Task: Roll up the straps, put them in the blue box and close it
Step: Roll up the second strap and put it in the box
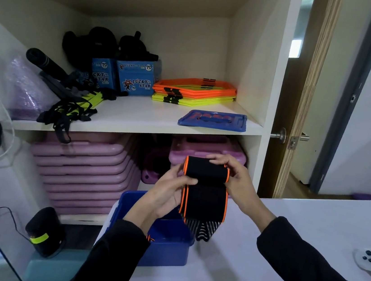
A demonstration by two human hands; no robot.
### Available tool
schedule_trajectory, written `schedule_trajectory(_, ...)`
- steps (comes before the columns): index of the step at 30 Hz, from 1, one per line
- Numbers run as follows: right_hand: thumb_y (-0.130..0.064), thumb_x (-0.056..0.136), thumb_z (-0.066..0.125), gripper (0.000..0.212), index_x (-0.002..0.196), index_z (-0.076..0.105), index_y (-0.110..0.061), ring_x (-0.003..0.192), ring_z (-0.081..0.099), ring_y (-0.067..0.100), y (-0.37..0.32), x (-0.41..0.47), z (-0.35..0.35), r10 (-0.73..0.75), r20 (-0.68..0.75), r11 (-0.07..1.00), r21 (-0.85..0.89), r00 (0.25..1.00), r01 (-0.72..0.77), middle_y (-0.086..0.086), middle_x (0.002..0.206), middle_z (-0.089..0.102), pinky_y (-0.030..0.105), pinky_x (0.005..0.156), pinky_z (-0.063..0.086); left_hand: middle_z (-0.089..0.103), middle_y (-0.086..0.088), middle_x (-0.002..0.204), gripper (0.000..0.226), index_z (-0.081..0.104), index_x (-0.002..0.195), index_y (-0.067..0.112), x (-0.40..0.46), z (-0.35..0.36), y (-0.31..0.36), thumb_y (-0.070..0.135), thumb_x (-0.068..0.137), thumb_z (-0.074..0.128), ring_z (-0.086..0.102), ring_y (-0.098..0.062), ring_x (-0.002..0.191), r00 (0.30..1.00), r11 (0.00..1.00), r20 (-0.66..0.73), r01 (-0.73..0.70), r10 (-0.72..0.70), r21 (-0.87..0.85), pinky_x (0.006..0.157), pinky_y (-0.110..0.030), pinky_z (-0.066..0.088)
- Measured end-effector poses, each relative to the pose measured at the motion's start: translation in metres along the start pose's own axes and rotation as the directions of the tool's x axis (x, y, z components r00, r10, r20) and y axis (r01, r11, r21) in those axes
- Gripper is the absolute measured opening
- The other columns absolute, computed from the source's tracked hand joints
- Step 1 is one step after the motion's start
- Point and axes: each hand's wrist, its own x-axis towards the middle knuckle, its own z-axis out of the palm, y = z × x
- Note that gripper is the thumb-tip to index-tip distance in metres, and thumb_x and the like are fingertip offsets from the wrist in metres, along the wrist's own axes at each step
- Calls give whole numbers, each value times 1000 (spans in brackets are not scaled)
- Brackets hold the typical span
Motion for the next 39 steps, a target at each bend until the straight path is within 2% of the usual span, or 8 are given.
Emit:
schedule_trajectory(3,21,82,48,66,63,69,-38,86,63,-6,-2,-3,-2,26,11,999,20,1000,-26,-3,111,55,14,70,53,68,-10,108,46,52,124,12,-1,3,2,7,79,60,67,-22,98,995,999,95,29,-31,16,89,-37,55)
schedule_trajectory(8,1,94,30,45,91,67,-25,88,58,9,-6,-7,-2,200,-45,976,102,979,-195,-11,101,63,15,67,48,63,-10,108,50,49,125,14,-2,11,3,-4,80,59,62,-22,100,998,996,-54,-33,37,86,90,-36,52)
schedule_trajectory(10,-15,98,28,39,116,57,-33,100,56,13,-7,-12,4,253,-19,948,206,967,-244,-6,112,63,22,83,46,62,-7,110,55,43,130,17,-3,15,3,-7,82,56,59,-21,104,991,992,-108,-73,84,101,90,-34,50)
schedule_trajectory(14,-36,97,35,52,144,13,-43,137,30,10,-10,-17,25,331,-65,935,156,942,-318,-10,151,25,38,115,28,61,4,111,69,28,141,28,-7,25,-2,0,84,56,60,-11,101,977,959,-133,-128,165,251,81,-24,51)
schedule_trajectory(22,-20,94,41,57,145,20,-36,114,57,19,-14,-18,29,360,-38,904,261,932,-339,3,129,57,38,97,49,61,10,109,65,31,137,33,-15,27,-1,0,86,54,62,0,94,950,923,-141,-223,278,312,73,-14,53)
schedule_trajectory(25,-20,94,42,39,132,40,-25,98,62,14,-19,-15,28,364,-31,914,201,931,-351,3,112,63,27,79,53,57,7,118,73,21,144,30,-16,28,0,1,86,55,59,-4,102,939,910,-153,-244,308,334,83,-19,54)
schedule_trajectory(29,-19,90,51,35,124,45,-26,97,62,19,-18,-10,24,388,-100,912,186,916,-366,6,114,61,34,81,54,59,3,122,66,27,140,31,-15,27,-4,6,86,57,59,-12,109,941,904,-136,-246,309,350,91,-27,51)
schedule_trajectory(39,0,87,54,43,114,47,-33,93,61,8,-10,-7,10,233,-164,930,325,958,-171,-5,101,62,20,77,51,63,-6,117,35,50,121,18,-13,18,-17,3,90,51,60,-21,111,1000,973,-10,-15,18,231,94,-30,51)
